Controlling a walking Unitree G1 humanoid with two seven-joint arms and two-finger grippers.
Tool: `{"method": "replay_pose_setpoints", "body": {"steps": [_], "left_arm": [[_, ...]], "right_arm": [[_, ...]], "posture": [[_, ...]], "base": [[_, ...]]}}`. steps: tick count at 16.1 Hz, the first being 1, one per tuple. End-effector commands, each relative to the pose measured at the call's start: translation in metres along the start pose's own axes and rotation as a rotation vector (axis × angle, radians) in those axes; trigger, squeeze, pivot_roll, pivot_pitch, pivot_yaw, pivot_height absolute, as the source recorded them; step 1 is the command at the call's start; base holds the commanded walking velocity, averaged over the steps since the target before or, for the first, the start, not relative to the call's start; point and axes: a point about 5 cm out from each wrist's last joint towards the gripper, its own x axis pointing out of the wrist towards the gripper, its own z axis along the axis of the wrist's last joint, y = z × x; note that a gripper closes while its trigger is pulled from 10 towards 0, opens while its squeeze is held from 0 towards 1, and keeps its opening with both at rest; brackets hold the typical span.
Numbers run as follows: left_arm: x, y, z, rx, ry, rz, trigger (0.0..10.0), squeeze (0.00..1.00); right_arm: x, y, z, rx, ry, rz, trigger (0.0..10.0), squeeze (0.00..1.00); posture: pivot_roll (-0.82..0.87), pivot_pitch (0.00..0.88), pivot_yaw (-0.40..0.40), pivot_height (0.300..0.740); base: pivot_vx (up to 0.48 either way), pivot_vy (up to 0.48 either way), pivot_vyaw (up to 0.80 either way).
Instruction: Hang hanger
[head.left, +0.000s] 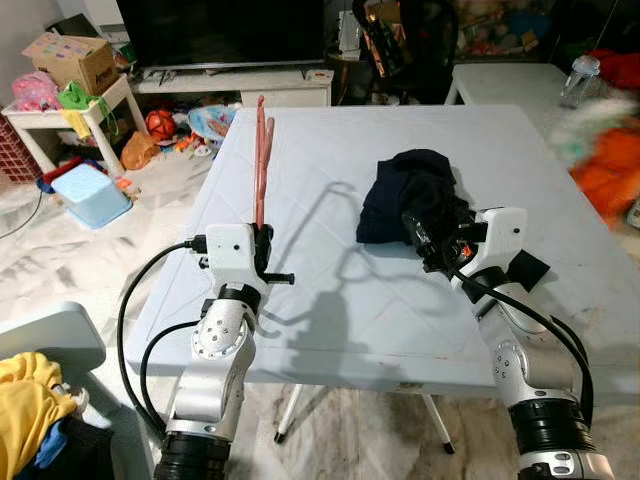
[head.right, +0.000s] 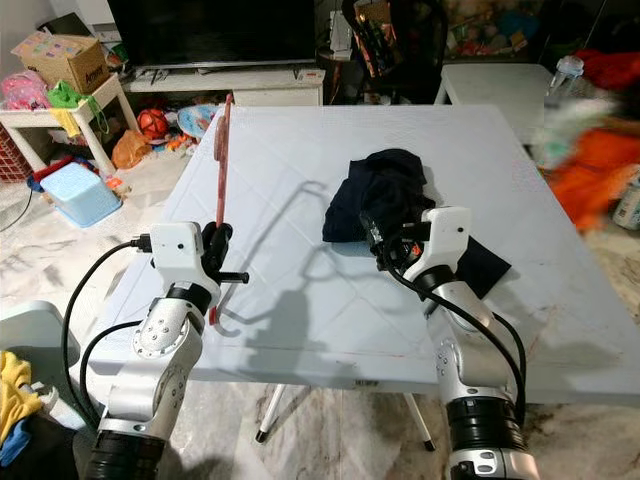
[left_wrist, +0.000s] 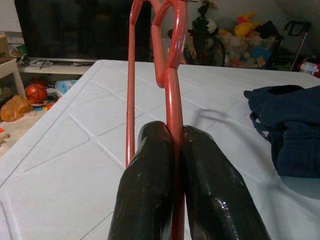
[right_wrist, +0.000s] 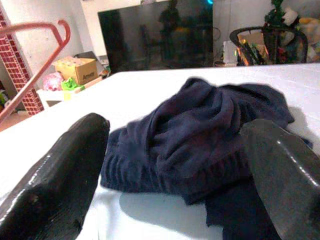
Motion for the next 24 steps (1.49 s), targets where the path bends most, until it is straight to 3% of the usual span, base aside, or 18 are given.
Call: {"method": "replay_pose_setpoints", "body": {"steps": [1,13,24], "left_arm": [[-0.0031,0.0015,-0.0095,0.006,0.05,0.0,10.0,0.0],[-0.0012,-0.0002,-0.0103,0.005,0.049,-0.001,10.0,0.0],[-0.0024,-0.0015,-0.0143,0.001,0.067,-0.011,10.0,0.0]], "right_arm": [[0.0037,0.0047,0.0073,-0.013,-0.018,0.014,10.0,0.0],[0.0118,0.0086,0.0107,-0.023,-0.02,0.035,10.0,0.0],[0.0099,0.0061,0.0043,-0.132,0.011,-0.03,10.0,0.0]], "posture": [[-0.09,0.0,0.031,0.74],[-0.09,0.0,0.024,0.74],[-0.1,0.0,0.027,0.74]], "base": [[-0.277,0.0,0.0],[-0.28,0.0,0.0],[-0.288,0.0,0.0]]}}
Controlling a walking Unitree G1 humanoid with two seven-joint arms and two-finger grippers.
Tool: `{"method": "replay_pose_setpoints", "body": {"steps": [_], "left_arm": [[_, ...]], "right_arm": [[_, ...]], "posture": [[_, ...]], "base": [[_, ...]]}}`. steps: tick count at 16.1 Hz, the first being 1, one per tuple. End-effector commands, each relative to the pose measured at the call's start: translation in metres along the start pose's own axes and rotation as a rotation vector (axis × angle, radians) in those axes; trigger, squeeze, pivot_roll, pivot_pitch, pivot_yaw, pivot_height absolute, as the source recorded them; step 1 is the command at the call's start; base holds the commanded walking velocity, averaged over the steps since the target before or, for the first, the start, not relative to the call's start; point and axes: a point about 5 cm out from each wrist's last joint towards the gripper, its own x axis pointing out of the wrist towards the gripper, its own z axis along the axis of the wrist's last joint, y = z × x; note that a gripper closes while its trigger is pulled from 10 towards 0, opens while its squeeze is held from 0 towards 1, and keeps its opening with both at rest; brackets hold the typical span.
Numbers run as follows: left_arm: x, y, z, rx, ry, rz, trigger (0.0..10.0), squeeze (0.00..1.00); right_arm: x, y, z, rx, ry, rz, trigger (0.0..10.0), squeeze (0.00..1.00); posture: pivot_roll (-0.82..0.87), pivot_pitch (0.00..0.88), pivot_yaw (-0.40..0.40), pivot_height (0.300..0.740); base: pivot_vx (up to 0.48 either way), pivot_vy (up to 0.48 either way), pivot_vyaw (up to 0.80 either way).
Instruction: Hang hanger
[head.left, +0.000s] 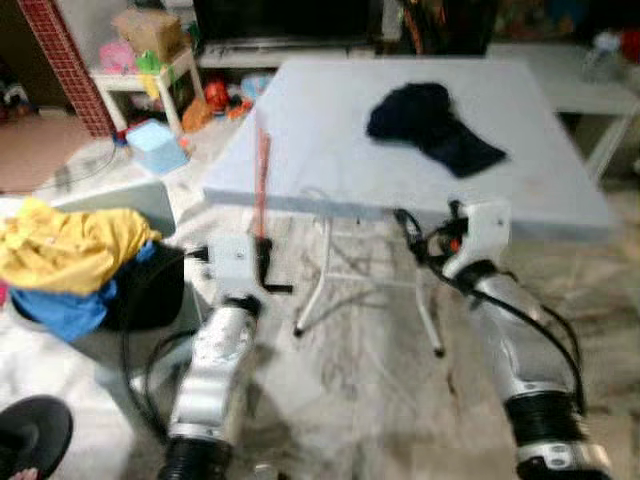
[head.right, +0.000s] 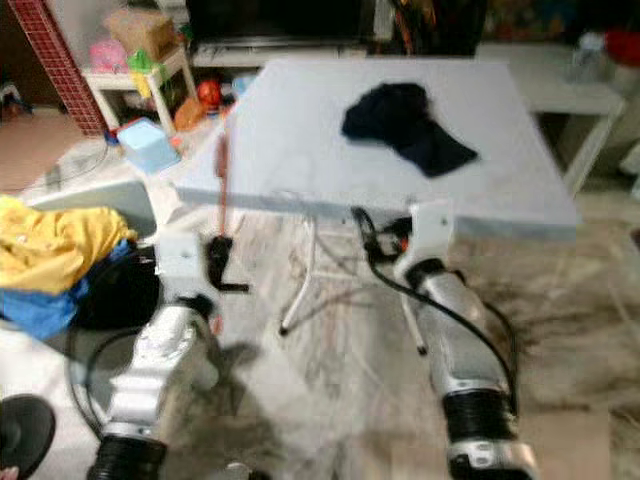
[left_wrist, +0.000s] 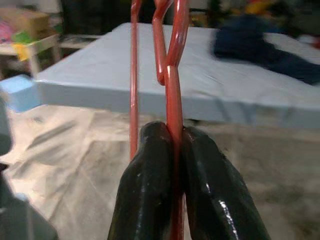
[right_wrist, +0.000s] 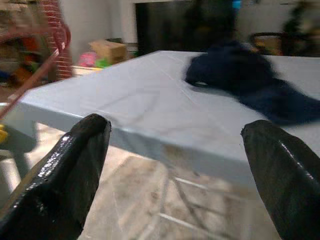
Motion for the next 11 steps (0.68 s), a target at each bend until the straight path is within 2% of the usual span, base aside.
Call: {"method": "replay_pose_setpoints", "body": {"steps": [1,6,11], "left_arm": [[0.0006,0.0022,0.0039,0.001,-0.017,0.006,10.0,0.0],[0.0003,0.0003,0.0019,-0.016,-0.007,-0.002,10.0,0.0],[0.0006,-0.0004,0.0005,-0.033,0.0,-0.013,10.0,0.0]], "right_arm": [[0.003,0.0039,0.0027,-0.011,-0.014,0.009,10.0,0.0],[0.0053,0.005,0.0022,-0.053,-0.014,-0.005,10.0,0.0],[0.0062,0.0098,0.0001,-0.052,-0.012,0.011,10.0,0.0]], "posture": [[-0.1,0.0,0.027,0.74],[-0.1,0.0,0.023,0.74],[-0.1,0.0,0.023,0.74]], "base": [[-0.27,0.0,0.0],[0.0,0.0,0.0],[0.0,0.0,0.0]]}}
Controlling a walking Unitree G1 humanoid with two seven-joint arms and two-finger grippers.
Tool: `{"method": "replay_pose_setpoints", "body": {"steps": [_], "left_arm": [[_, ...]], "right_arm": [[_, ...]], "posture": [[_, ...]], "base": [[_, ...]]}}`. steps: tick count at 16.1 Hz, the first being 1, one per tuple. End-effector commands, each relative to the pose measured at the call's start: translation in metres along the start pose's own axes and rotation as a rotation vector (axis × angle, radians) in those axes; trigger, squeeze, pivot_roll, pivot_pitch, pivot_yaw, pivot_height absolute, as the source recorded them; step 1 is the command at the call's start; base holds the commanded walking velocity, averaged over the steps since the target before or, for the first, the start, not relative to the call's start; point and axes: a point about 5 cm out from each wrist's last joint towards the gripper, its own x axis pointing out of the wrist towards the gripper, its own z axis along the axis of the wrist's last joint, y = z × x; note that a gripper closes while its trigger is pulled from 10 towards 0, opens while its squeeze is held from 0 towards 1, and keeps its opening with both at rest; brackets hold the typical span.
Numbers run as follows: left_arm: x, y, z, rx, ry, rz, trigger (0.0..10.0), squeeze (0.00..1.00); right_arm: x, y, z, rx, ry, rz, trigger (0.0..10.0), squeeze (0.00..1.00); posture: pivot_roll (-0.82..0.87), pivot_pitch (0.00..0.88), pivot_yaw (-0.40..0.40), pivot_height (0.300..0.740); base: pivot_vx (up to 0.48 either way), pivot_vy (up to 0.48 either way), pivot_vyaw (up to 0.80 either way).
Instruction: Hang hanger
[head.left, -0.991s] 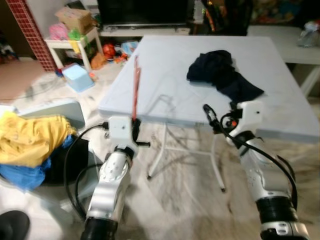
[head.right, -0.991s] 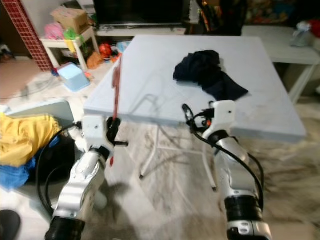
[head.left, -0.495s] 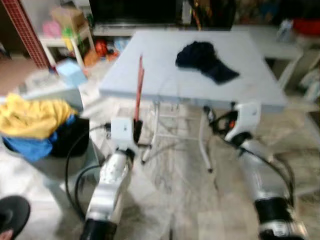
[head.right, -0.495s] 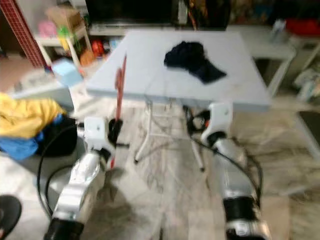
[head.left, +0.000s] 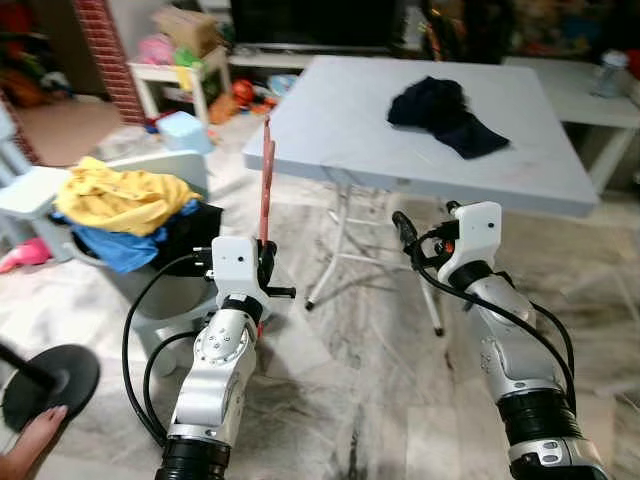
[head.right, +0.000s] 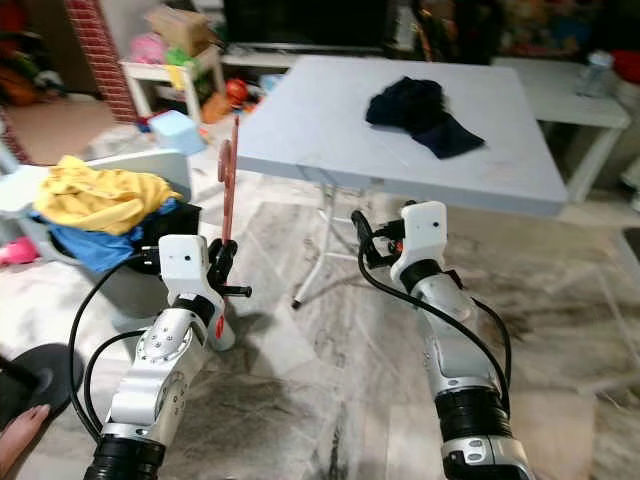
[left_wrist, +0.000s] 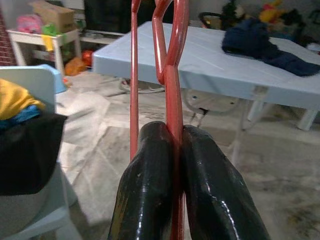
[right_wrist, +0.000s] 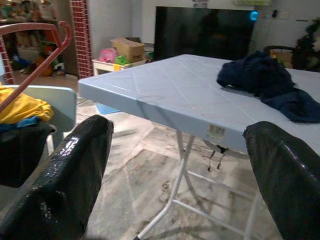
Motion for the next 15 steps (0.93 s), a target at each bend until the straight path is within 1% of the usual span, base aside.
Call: {"method": "replay_pose_setpoints", "body": {"steps": [1,3,4,6,8,9,10,12,13,14,15], "left_arm": [[0.002,-0.005,0.004,-0.013,-0.014,-0.02,10.0,0.0],[0.002,-0.006,0.003,-0.025,-0.002,-0.035,10.0,0.0],[0.002,-0.007,0.0,-0.029,0.018,-0.047,10.0,0.0],[0.001,-0.008,-0.005,-0.033,0.049,-0.074,10.0,0.0],[-0.001,-0.011,-0.013,-0.028,0.097,-0.132,10.0,0.0],[-0.003,-0.013,-0.016,-0.044,0.121,-0.187,10.0,0.0],[-0.005,-0.014,-0.018,-0.032,0.143,-0.227,10.0,0.0],[-0.01,-0.015,-0.019,0.013,0.164,-0.374,10.0,0.0],[-0.01,-0.014,-0.02,0.025,0.172,-0.39,10.0,0.0],[-0.012,-0.009,-0.023,0.064,0.198,-0.434,10.0,0.0],[-0.012,-0.007,-0.024,0.091,0.209,-0.449,10.0,0.0]], "right_arm": [[0.002,0.003,0.003,-0.026,-0.017,0.013,10.0,0.0],[0.002,0.005,0.001,-0.027,-0.003,0.021,10.0,0.0],[0.002,0.006,0.001,-0.007,0.002,0.042,10.0,0.0],[0.001,0.003,0.002,-0.035,-0.004,0.026,10.0,0.0],[0.001,-0.003,0.002,-0.056,-0.003,0.018,10.0,0.0],[0.001,-0.005,0.002,-0.094,-0.001,0.025,10.0,0.0],[0.001,-0.006,0.002,-0.116,0.007,0.037,10.0,0.0],[0.002,-0.015,-0.001,-0.251,0.053,0.102,10.0,0.0],[0.002,-0.017,-0.001,-0.262,0.063,0.114,10.0,0.0],[0.002,-0.027,0.001,-0.32,0.089,0.164,10.0,0.0],[0.002,-0.031,0.002,-0.349,0.098,0.182,10.0,0.0]], "posture": [[-0.1,0.0,0.023,0.74],[-0.1,0.0,0.022,0.74],[-0.1,0.0,0.023,0.74],[-0.1,0.0,0.023,0.74],[-0.1,0.0,0.025,0.74],[-0.1,0.0,0.025,0.74],[-0.1,0.0,0.024,0.74],[-0.09,0.0,0.022,0.74],[-0.09,0.0,0.022,0.74],[-0.09,0.0,0.021,0.74],[-0.09,0.0,0.021,0.74]], "base": [[0.0,0.0,0.0],[0.0,0.0,0.0],[0.0,0.0,0.0],[0.0,0.0,0.0],[0.0,0.0,0.0],[0.0,0.0,0.0],[0.0,0.0,0.0],[0.0,0.0,0.0],[0.0,0.0,0.0],[0.0,0.0,0.0],[0.0,0.0,0.0]]}}
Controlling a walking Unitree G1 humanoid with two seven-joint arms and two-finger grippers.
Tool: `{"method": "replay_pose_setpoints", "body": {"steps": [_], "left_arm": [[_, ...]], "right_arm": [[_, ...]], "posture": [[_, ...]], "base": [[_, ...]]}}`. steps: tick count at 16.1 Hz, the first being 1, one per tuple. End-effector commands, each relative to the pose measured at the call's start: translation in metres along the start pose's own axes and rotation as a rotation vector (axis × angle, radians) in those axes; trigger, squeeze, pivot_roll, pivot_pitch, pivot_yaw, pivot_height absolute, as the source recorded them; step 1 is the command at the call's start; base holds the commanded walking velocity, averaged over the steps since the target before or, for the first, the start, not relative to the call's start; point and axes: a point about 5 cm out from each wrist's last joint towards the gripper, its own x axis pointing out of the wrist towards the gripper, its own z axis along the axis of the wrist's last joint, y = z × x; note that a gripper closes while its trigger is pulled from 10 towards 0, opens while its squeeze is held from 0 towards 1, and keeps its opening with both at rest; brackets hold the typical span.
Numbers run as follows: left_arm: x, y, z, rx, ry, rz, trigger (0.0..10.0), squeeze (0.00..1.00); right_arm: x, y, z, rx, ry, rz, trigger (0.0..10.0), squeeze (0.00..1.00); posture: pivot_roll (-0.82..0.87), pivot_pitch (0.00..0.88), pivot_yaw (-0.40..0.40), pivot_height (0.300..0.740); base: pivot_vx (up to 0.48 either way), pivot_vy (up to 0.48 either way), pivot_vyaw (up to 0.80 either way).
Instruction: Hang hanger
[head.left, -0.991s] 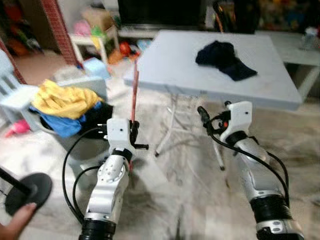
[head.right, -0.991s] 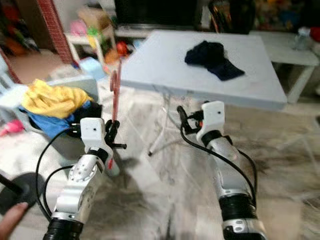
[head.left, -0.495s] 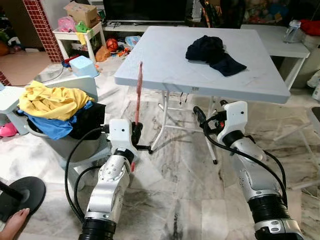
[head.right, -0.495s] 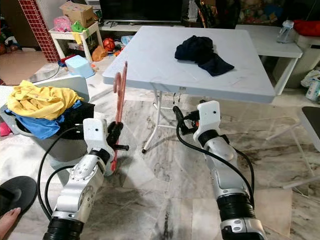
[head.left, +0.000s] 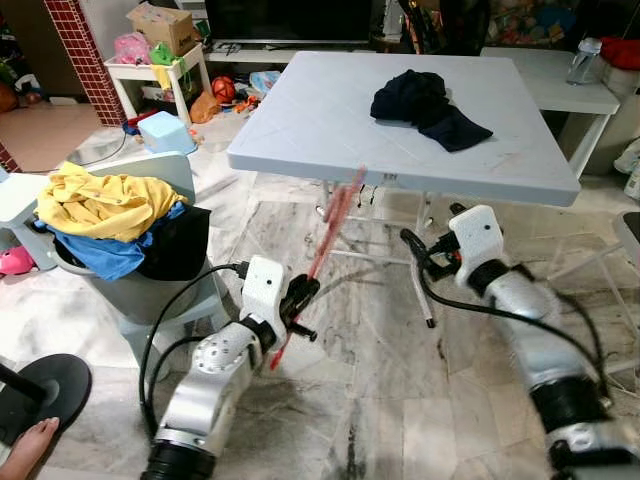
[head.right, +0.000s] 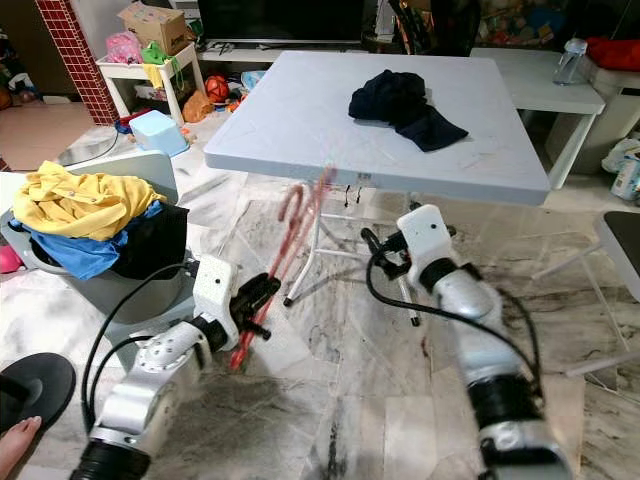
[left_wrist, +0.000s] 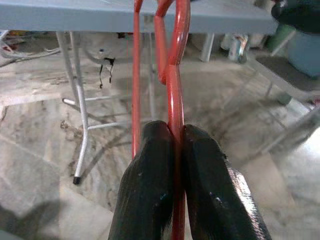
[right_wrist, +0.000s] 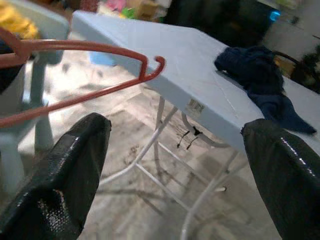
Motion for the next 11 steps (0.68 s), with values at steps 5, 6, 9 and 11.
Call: {"method": "replay_pose_setpoints", "body": {"steps": [5,6,9,11], "left_arm": [[-0.005,-0.008,-0.003,0.117,0.023,-0.183,10.0,0.0],[-0.006,-0.01,-0.003,0.13,0.025,-0.213,10.0,0.0],[-0.015,-0.016,-0.006,0.184,0.044,-0.381,10.0,0.0],[-0.021,-0.015,-0.012,0.212,0.088,-0.46,10.0,0.0]], "right_arm": [[-0.008,-0.029,0.01,-0.268,0.008,0.193,10.0,0.0],[-0.009,-0.027,0.01,-0.32,0.011,0.251,10.0,0.0],[-0.014,-0.015,0.006,-0.454,0.022,0.447,10.0,0.0],[-0.015,-0.009,0.005,-0.503,0.01,0.509,10.0,0.0]], "posture": [[-0.1,0.0,0.02,0.74],[-0.1,0.0,0.021,0.74],[-0.11,0.0,0.021,0.74],[-0.11,0.0,0.022,0.74]], "base": [[0.0,0.0,0.0],[0.0,0.0,0.0],[0.0,0.0,0.0],[0.0,0.0,0.0]]}}
